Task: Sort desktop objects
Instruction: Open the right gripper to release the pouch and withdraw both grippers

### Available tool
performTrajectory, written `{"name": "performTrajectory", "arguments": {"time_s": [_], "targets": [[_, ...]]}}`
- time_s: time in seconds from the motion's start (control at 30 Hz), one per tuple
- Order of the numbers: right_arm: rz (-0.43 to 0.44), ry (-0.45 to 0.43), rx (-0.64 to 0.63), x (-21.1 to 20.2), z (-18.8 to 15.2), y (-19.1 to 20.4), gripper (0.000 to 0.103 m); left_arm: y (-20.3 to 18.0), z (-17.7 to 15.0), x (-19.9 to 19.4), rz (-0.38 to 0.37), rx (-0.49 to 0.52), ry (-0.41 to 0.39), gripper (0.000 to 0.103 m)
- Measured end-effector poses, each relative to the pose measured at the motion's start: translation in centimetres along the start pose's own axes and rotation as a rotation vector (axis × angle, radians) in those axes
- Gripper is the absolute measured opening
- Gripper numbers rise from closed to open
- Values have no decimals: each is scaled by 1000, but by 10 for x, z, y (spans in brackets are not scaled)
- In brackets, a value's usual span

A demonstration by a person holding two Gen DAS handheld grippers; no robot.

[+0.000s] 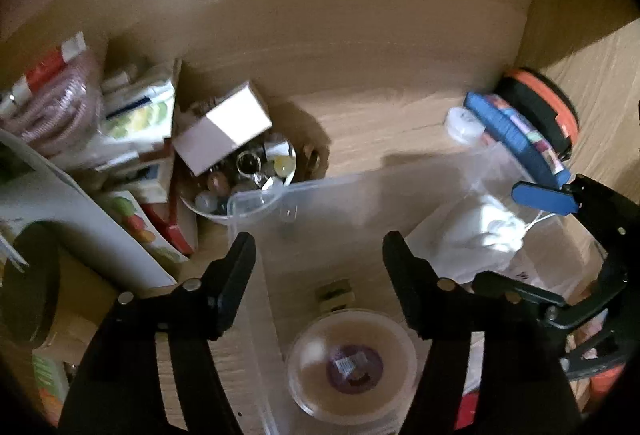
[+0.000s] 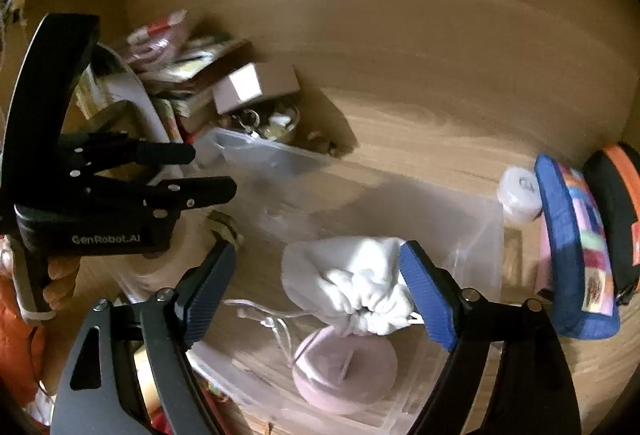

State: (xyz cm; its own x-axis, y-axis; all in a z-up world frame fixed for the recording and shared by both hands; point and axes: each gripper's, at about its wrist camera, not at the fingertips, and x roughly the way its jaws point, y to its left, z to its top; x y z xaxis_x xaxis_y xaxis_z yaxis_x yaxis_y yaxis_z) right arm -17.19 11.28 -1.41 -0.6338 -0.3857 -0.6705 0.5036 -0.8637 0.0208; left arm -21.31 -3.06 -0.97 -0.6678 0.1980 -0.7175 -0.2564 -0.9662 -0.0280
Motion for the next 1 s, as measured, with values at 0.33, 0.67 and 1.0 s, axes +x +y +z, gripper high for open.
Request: {"name": "performTrajectory", "arguments": {"time_s": [0.33, 0.67, 1.0], "targets": [[-56, -76, -11, -37, 15, 2, 92, -6, 2, -51, 35, 33, -132, 96], [-107, -140, -22, -88, 3, 10, 102, -13, -26, -85, 75, 50, -120, 97], [-97, -120, 21, -113, -39, 18, 102, -20, -81, -110, 92, 48, -93, 99]]}}
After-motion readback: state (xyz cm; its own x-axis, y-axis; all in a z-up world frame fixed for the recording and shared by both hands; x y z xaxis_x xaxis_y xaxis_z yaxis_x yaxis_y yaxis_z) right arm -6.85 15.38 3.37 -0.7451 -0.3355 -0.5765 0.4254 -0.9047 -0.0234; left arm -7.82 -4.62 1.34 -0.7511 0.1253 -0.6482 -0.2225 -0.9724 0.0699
